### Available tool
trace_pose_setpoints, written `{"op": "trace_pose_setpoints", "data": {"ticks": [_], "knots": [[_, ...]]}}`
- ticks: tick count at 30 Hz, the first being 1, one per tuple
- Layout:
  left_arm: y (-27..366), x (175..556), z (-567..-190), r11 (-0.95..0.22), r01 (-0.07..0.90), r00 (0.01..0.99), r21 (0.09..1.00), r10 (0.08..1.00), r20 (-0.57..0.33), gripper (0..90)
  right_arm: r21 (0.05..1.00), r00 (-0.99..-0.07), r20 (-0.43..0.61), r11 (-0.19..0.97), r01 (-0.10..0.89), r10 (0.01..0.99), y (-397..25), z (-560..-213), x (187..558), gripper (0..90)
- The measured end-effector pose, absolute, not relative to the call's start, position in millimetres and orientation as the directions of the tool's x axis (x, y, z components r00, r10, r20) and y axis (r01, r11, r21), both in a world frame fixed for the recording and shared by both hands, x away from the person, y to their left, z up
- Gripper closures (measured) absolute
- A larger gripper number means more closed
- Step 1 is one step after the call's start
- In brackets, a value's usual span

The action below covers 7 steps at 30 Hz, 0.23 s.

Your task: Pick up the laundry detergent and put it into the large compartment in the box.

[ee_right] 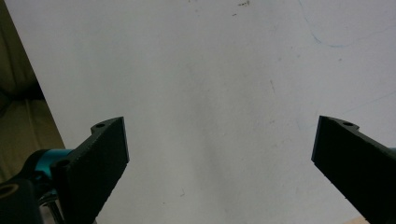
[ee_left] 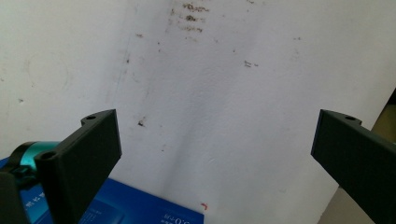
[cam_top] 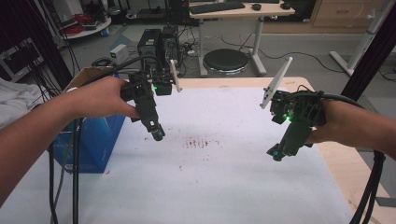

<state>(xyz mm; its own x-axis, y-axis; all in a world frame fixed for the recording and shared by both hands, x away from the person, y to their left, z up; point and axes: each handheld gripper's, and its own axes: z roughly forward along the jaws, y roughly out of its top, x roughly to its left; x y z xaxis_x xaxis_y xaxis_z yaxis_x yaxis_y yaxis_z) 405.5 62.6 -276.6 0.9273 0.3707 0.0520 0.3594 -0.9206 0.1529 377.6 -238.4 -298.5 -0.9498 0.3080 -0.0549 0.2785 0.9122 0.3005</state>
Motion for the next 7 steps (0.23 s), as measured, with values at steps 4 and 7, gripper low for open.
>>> {"op": "trace_pose_setpoints", "data": {"ticks": [4, 7], "knots": [[62.7, 405.4, -276.9, -0.920, 0.360, 0.927, 0.153, 0.371, 0.050, 1.6, 0.299, -0.951, -0.054, 0.913, 0.277, 0.306, -237.7, -298.7, 377.7, 2.9], [63.2, 406.2, -276.5, -0.919, 0.362, 0.927, 0.154, 0.372, 0.044, 1.6, 0.298, -0.949, -0.055, 0.912, 0.280, 0.309, -237.0, -298.6, 377.2, 2.9]]}}
